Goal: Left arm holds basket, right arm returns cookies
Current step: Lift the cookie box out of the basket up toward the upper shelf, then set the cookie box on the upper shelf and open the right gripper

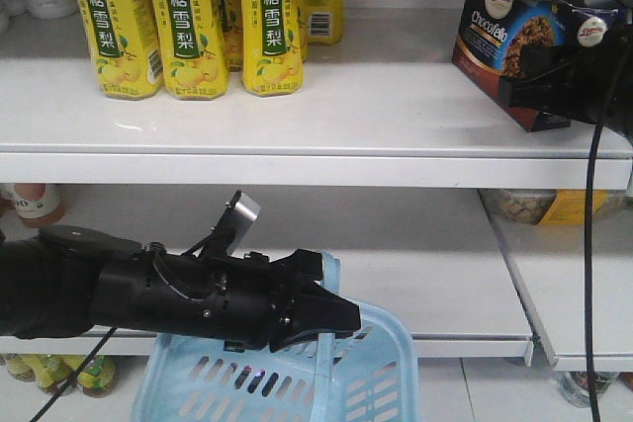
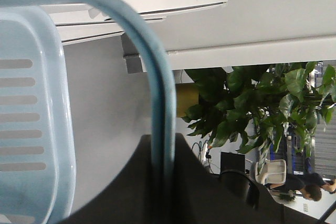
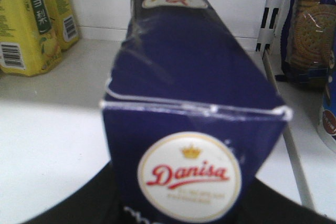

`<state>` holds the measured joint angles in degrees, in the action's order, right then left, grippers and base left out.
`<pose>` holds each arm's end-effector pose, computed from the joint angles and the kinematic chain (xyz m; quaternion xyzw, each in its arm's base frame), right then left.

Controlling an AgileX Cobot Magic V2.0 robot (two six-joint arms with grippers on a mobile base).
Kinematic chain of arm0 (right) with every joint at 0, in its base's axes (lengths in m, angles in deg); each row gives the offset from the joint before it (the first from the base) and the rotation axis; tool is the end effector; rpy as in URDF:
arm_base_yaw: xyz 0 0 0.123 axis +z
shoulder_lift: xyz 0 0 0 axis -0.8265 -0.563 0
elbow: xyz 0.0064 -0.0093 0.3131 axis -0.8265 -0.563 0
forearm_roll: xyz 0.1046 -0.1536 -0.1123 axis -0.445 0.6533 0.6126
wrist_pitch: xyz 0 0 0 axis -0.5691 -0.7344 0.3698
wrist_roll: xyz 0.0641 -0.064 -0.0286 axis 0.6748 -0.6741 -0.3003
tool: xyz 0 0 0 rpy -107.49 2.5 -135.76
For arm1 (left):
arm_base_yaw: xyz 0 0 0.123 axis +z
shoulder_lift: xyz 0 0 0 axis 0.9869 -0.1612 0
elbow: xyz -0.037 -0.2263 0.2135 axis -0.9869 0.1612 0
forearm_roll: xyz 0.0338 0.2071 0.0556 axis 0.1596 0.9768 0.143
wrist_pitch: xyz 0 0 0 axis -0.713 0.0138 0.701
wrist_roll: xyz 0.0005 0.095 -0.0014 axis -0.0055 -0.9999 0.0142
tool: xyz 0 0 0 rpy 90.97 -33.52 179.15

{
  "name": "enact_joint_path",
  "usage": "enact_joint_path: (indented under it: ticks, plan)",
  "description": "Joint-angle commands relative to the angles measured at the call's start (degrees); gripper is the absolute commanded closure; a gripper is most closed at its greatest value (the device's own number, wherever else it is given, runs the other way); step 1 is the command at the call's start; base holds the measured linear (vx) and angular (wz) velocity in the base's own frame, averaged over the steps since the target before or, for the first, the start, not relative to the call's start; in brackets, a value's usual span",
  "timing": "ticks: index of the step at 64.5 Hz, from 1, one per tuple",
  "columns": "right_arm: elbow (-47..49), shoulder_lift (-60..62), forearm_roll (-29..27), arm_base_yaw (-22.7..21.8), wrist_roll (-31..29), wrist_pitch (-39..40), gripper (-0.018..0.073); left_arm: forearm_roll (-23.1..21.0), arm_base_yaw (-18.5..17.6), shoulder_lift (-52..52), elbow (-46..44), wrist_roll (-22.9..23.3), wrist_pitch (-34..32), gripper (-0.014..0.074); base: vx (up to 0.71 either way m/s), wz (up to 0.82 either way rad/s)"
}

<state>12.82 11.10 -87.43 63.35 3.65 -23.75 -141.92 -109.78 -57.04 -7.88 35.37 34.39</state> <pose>0.2556 0.0362 0.3813 -0.0683 0.7880 0.0413 0.6105 0.2181 -0.2002 0.2731 -0.0091 0.8307 -0.5506 0.0819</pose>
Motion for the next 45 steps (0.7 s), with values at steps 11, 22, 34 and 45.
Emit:
enact_joint_path:
  ticks: [11, 22, 34, 45]
  plan:
    - [1.9, -1.1, 0.2, -0.1, -1.6, 1.4, 0.0151, -4.9, 0.0, 2.9, -1.8, -1.0, 2.4, 0.0604, 0.00, 0.00]
    - [3.3, -0.4, -0.3, -0.1, -1.6, -0.2, -0.0005, -4.9, 0.0, 2.9, -1.8, -1.0, 2.4, 0.0604, 0.00, 0.00]
    - [3.1, 2.9, -1.8, -0.1, -1.0, -0.8, -0.0070, -4.9, 0.0, 2.9, -1.8, -1.0, 2.4, 0.0604, 0.00, 0.00]
    - [3.1, 6.2, -1.8, -0.1, -1.0, -2.9, -0.0059, -4.9, 0.0, 2.9, -1.8, -1.0, 2.4, 0.0604, 0.00, 0.00]
